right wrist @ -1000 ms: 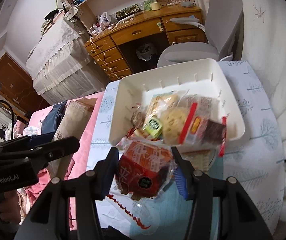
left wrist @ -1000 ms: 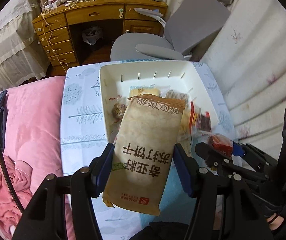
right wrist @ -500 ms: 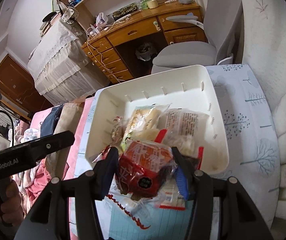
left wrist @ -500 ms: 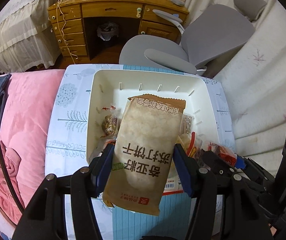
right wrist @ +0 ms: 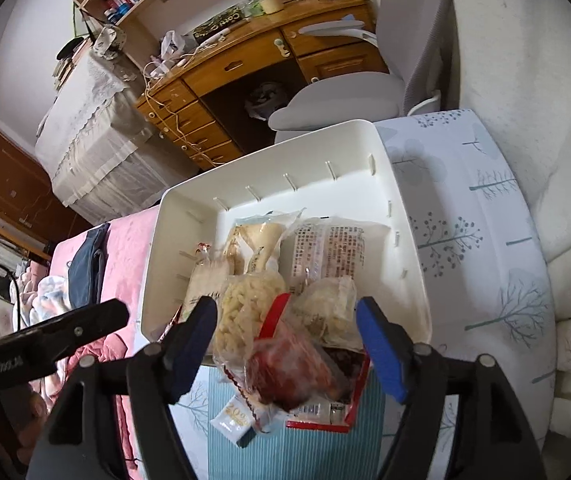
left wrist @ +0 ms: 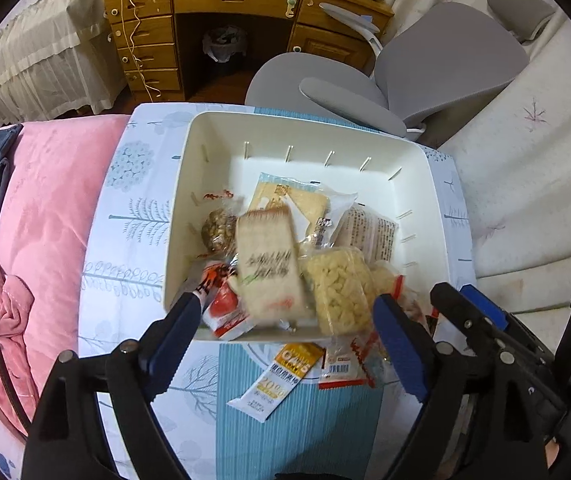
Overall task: Organize snacks
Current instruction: 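Carry the red sweet and soda-cracker bag into the white tray and open both tools, then move both tools back over the remaining snacks on the table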
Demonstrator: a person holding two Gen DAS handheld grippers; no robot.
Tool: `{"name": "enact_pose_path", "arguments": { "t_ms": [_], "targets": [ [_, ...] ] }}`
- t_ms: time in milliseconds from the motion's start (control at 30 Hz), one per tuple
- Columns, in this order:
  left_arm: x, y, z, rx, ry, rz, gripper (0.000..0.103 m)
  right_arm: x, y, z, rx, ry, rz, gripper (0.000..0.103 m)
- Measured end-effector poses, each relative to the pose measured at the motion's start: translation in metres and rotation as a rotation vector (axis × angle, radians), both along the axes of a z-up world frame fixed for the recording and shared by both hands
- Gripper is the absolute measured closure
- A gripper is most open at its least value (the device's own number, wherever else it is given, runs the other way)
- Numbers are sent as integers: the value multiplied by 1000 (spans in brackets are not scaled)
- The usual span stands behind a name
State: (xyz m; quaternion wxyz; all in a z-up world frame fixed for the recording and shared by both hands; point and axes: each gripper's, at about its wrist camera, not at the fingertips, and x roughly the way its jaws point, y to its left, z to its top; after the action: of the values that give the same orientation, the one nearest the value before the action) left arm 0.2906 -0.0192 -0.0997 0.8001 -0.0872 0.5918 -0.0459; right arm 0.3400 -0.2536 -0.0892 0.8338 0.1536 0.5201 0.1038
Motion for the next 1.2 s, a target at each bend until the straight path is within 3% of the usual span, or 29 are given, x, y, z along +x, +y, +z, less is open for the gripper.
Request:
{"name": "enact_pose_path", "arguments": {
  "t_ms": [300, 567, 967, 1200],
  "targets": [
    [-56, 41, 19, 3, -40, 38, 16, -43, 14, 11, -13, -14, -26, 30],
    [-123, 75, 22, -9, -55, 46, 16, -105, 32, 18, -22, -34, -45, 30],
    [-198, 76, -8, -41, -31, 10, 16, -193, 36, -13, -47, -2, -75, 30],
    [-212, 57, -30, -36, -19, 23, 16, -210, 18, -35, -80, 28, -96, 30]
  ]
}}
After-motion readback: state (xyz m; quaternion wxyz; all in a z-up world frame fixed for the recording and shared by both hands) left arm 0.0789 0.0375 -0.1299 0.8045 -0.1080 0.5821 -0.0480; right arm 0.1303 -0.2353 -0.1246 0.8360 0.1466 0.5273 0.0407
